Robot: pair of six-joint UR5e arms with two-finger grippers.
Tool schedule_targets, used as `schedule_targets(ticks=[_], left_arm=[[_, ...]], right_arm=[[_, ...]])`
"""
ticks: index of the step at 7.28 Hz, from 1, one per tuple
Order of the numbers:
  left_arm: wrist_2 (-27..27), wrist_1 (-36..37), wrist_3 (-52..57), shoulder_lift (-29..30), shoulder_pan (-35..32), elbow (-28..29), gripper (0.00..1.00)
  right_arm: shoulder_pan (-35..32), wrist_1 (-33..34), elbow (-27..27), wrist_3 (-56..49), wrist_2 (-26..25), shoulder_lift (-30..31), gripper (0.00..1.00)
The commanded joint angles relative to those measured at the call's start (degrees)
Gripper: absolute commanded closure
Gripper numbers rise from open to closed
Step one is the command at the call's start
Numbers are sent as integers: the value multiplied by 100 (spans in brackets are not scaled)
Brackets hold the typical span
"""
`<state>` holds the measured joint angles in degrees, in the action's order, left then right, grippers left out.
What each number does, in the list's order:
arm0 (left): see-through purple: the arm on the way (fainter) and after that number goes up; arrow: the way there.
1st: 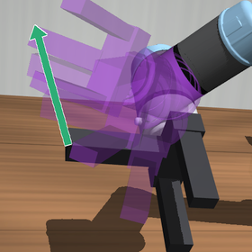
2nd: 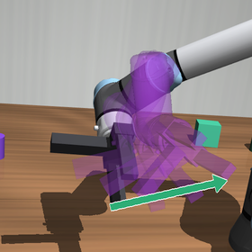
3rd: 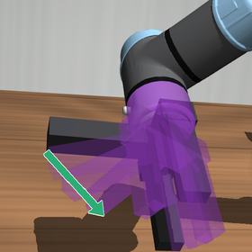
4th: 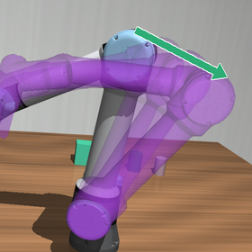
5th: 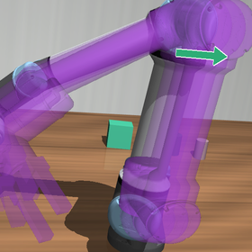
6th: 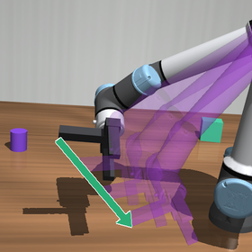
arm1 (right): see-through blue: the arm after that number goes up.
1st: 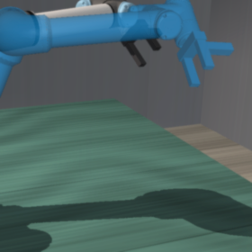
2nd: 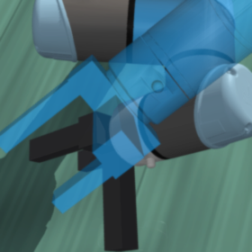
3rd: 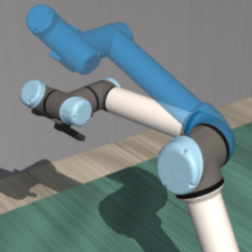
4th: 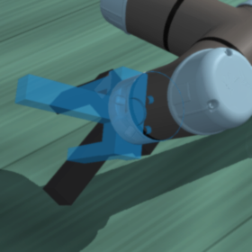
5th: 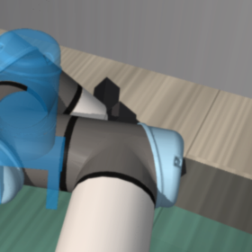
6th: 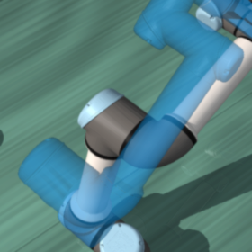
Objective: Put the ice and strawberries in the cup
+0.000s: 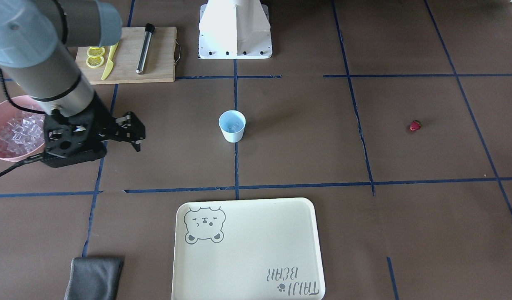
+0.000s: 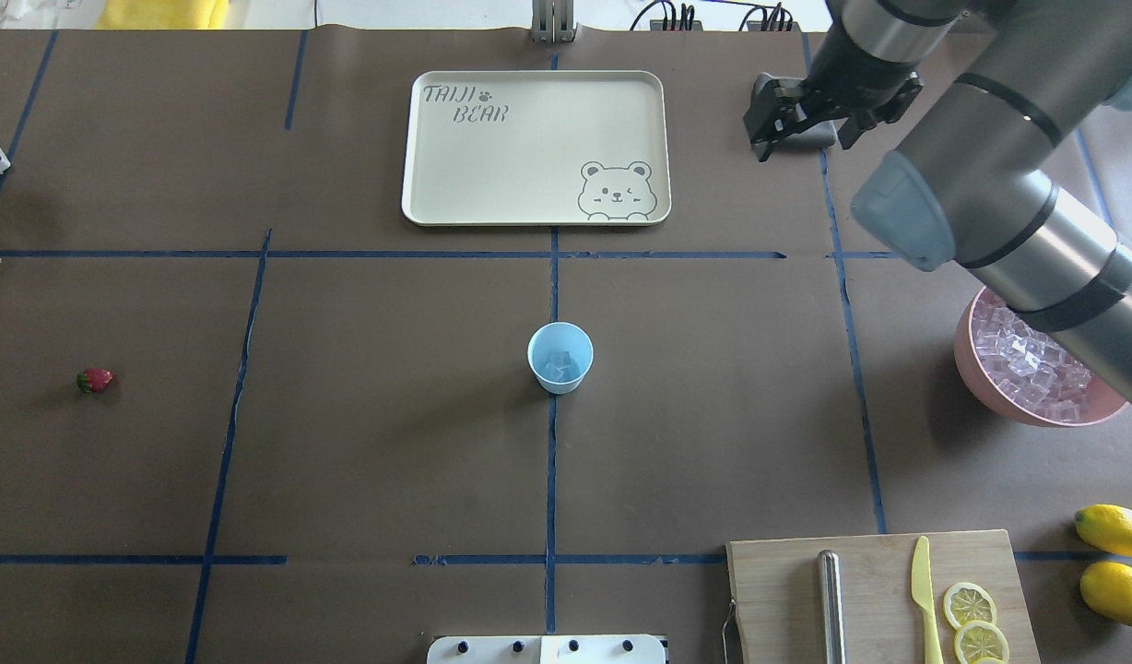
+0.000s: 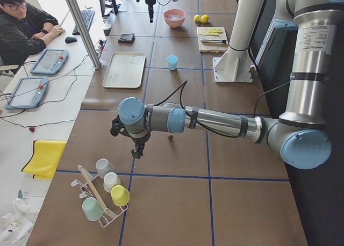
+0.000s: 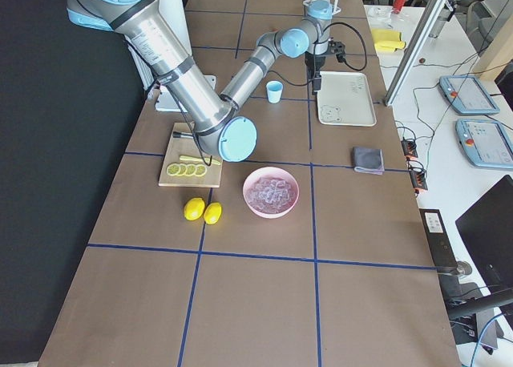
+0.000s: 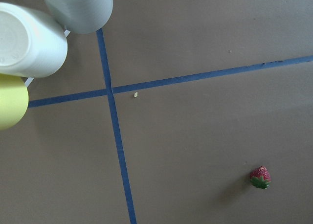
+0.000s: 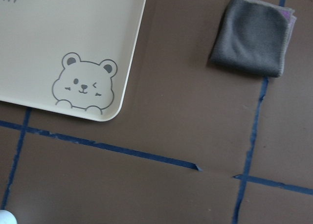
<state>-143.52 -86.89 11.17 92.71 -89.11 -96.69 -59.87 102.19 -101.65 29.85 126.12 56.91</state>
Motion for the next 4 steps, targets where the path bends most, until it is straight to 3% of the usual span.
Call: schedule_targets(ticks=[1, 4], left_arm=[[-10, -196, -62, 62, 7, -43, 0], [-54, -502, -1002, 89, 7, -34, 0]], right_arm=[[-1275, -6, -233, -2341, 727, 1299, 0], [-2306, -59, -216, -4604, 915, 2804, 0]])
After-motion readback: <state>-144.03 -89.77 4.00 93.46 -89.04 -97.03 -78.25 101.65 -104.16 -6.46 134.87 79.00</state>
